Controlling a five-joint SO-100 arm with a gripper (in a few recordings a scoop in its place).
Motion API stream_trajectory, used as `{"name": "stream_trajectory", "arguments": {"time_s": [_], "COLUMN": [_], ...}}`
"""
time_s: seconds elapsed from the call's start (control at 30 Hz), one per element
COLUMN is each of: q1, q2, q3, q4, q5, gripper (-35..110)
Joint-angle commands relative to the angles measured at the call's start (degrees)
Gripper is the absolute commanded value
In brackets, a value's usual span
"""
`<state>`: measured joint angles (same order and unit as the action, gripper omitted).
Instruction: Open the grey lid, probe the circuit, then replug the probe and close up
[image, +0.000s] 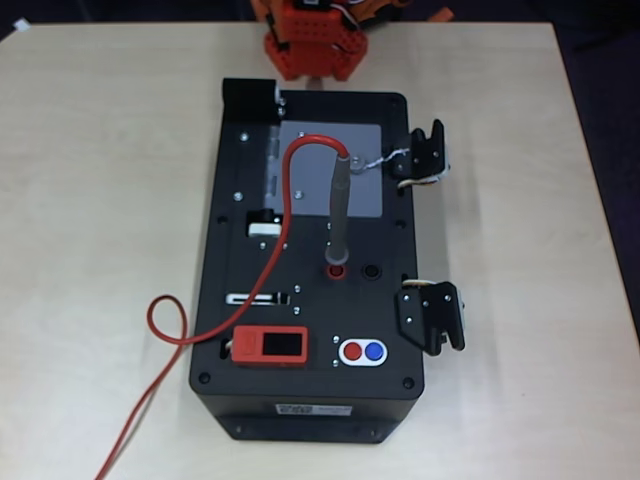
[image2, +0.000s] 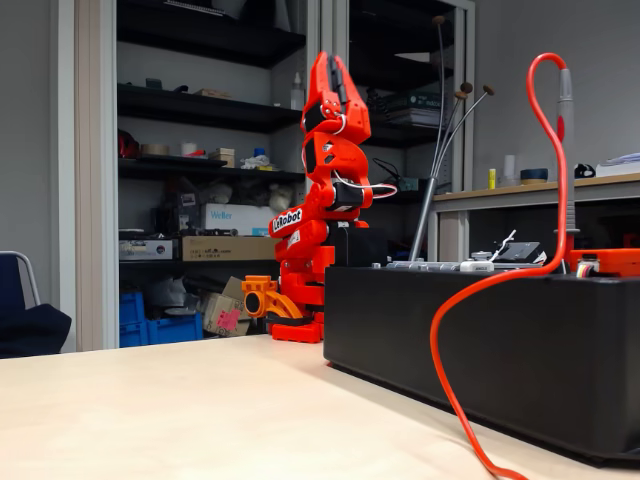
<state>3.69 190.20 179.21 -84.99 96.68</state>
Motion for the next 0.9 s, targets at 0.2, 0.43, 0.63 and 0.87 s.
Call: {"name": "stream_trajectory", "arguments": {"time_s": [0.2,0.43,0.63,0.87], "q1": [1.49,-0.53,-9.23,-15.29], "q2": [0.35,0.44,-2.81,-14.68], "q3": [-13.01,-26.19,-33.66,-43.15], "q4": [29.27,61.87,82.35,100.28], "q5": [7.12,6.59,-3.34,-16.00], "gripper": [1,1,1,1]}}
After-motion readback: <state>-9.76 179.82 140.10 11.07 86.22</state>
